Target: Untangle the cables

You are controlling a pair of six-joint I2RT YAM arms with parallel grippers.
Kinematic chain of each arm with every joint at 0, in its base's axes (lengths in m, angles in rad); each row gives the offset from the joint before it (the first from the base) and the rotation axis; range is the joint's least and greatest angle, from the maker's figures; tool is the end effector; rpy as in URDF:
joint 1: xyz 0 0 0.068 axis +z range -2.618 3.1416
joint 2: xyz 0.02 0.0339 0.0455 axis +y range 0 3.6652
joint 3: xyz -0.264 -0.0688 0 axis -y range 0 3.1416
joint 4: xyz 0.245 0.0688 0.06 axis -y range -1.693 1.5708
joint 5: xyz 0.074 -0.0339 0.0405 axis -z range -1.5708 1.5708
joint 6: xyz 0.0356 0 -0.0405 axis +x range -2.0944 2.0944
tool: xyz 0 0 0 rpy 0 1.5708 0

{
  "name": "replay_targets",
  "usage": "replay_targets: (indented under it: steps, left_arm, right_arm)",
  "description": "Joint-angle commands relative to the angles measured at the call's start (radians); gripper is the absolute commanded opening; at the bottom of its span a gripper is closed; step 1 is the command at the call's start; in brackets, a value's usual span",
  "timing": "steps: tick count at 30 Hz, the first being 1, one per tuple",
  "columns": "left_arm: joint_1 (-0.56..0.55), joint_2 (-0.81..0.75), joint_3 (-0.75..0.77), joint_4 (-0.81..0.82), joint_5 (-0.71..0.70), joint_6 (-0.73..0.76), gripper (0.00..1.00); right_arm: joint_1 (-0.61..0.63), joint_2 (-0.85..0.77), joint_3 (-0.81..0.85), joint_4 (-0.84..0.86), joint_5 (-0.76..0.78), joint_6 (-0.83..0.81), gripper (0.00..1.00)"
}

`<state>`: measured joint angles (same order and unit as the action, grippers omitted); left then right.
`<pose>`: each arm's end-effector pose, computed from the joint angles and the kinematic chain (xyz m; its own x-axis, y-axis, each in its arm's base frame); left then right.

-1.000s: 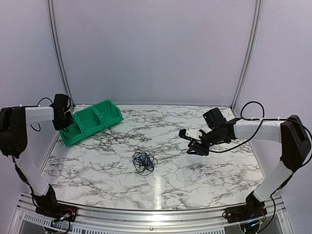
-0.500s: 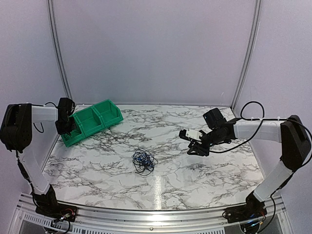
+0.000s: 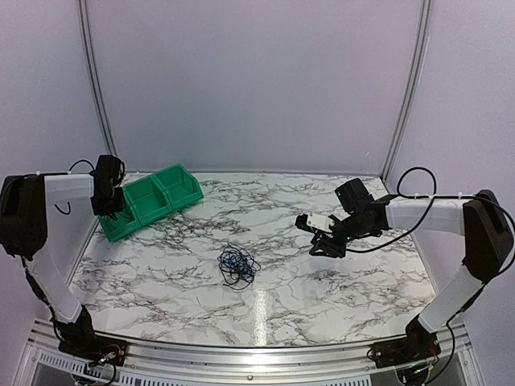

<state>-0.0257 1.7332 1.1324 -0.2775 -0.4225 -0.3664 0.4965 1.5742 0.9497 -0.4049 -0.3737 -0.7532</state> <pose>0.3669 0.0052 0.2031 -0.6330 -0.3106 -0.7091 -0.4981 0.8646 0.0659 0.2663 0.1591 0.1911 -0.1332 -0.7964 -0.5899 -0.9596 0.2526 -0.1242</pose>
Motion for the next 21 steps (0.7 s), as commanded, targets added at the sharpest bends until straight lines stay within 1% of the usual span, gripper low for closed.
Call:
replay_targets:
  steps: [1,5,8,10,11,13,16,19,21]
  left_arm:
    - [-0.005,-0.088,-0.006,-0.027,-0.047,0.021,0.35]
    - [-0.012,-0.144,-0.016,-0.027,-0.038,0.020,0.36]
    - [-0.043,-0.196,-0.029,-0.017,-0.027,0.027,0.36]
    - [-0.083,-0.242,-0.051,0.044,0.016,0.064,0.35]
    - [-0.108,-0.268,-0.071,0.088,0.053,0.093,0.35]
    - [-0.150,-0.320,-0.122,0.194,0.173,0.139,0.35]
    - [-0.193,-0.380,-0.183,0.330,0.313,0.152,0.33]
    - [-0.235,-0.434,-0.233,0.414,0.400,0.155,0.28]
    - [-0.286,-0.471,-0.270,0.453,0.456,0.154,0.26]
  right_arm:
    - [0.011,-0.025,0.032,-0.009,0.010,-0.003,0.37]
    - [0.011,-0.017,0.031,0.000,0.016,-0.001,0.37]
    - [0.002,-0.015,0.017,0.023,0.001,0.010,0.36]
    - [-0.011,-0.002,0.016,0.025,-0.026,0.017,0.36]
    - [-0.021,0.007,0.019,0.025,-0.039,0.022,0.35]
    - [-0.048,0.024,0.026,0.016,-0.077,0.042,0.34]
    - [-0.113,0.027,0.031,0.008,-0.183,0.057,0.33]
    - [-0.123,0.020,0.026,0.036,-0.149,0.053,0.34]
    - [-0.115,0.025,0.031,0.057,-0.114,0.067,0.34]
